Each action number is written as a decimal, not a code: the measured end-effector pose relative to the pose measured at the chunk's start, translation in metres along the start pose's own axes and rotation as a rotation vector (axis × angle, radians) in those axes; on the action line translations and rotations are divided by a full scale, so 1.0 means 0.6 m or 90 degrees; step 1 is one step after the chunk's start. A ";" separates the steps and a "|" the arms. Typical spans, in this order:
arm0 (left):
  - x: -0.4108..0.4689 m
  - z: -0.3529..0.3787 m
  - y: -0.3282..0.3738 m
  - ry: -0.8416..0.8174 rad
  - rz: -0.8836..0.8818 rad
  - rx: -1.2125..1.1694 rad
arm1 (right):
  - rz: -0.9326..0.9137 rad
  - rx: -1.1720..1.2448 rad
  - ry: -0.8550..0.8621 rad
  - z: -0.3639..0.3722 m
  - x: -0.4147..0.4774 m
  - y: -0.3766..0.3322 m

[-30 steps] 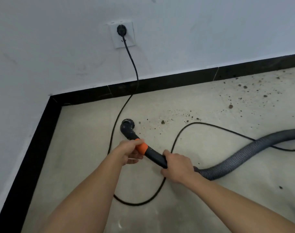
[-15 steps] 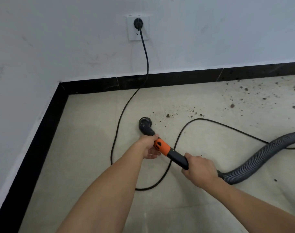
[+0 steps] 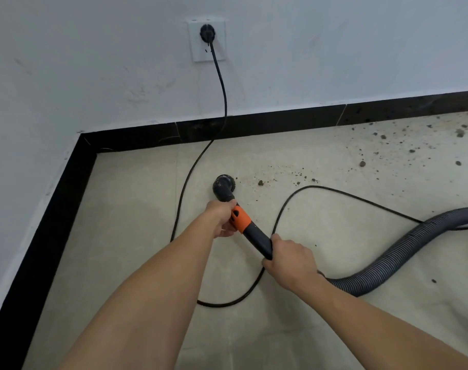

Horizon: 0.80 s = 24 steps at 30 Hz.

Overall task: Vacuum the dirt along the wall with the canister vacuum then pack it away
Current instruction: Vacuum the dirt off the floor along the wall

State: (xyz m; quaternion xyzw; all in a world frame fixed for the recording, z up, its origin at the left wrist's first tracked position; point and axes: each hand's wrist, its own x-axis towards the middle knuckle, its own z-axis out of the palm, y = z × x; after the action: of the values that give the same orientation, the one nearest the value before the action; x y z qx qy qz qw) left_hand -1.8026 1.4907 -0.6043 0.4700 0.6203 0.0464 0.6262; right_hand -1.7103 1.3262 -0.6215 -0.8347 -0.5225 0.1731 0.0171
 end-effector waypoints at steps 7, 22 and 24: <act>0.031 0.101 0.045 -0.074 0.079 0.034 | 0.131 0.050 0.033 -0.012 0.035 0.045; 0.014 -0.068 -0.107 -0.424 -0.205 0.262 | -0.027 0.055 -0.141 0.077 -0.117 -0.002; 0.013 -0.033 -0.087 -0.409 -0.181 0.288 | 0.017 0.070 -0.142 0.067 -0.118 0.012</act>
State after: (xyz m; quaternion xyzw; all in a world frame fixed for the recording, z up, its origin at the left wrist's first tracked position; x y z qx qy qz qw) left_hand -1.8445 1.4775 -0.6397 0.4959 0.4464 -0.3268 0.6694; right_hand -1.7444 1.2546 -0.6415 -0.8150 -0.4997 0.2932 0.0026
